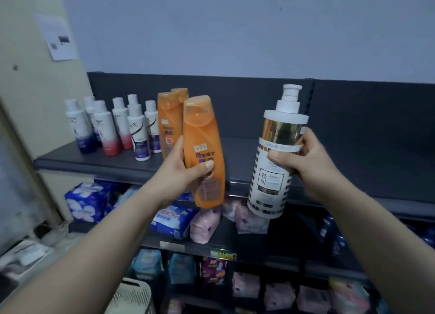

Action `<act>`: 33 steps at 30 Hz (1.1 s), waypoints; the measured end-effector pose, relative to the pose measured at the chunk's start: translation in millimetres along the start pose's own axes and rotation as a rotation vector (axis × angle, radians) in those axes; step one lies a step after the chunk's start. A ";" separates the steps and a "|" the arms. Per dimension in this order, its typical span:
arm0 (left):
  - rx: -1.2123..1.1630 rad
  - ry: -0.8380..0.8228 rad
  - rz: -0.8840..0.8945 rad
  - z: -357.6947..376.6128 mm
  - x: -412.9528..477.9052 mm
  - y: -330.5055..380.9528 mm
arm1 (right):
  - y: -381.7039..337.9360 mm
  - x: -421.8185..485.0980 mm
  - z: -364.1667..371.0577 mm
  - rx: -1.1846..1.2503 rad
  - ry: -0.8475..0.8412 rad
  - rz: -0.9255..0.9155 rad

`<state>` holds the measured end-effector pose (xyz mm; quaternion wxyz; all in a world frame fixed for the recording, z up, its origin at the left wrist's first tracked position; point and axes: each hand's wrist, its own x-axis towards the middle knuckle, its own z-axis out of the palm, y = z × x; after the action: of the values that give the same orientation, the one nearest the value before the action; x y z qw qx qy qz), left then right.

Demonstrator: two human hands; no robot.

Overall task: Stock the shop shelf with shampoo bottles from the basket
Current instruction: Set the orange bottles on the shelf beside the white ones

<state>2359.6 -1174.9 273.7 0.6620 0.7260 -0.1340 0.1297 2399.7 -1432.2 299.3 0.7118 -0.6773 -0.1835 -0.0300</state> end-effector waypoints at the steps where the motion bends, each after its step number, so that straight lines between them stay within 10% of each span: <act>1: -0.005 0.030 0.011 -5.3 6.3 -0.7 | 1.8 13.7 4.0 0.007 -0.006 -0.011; 24: 0.037 0.196 -0.046 -36.1 93.8 -39.0 | 84.2 187.9 46.4 -0.109 -0.222 0.016; 30: 0.011 0.127 0.018 -39.5 111.9 -23.6 | 3.4 160.7 45.6 -0.450 0.000 -0.382; 33: 0.011 0.062 0.067 -40.7 127.3 -11.0 | -55.7 169.4 65.0 -0.565 -0.167 -0.521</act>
<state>2481.7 -1136.3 313.7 0.6571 0.7202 -0.1371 0.1751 2526.7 -1338.4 404.5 0.4485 -0.7774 -0.3911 -0.2040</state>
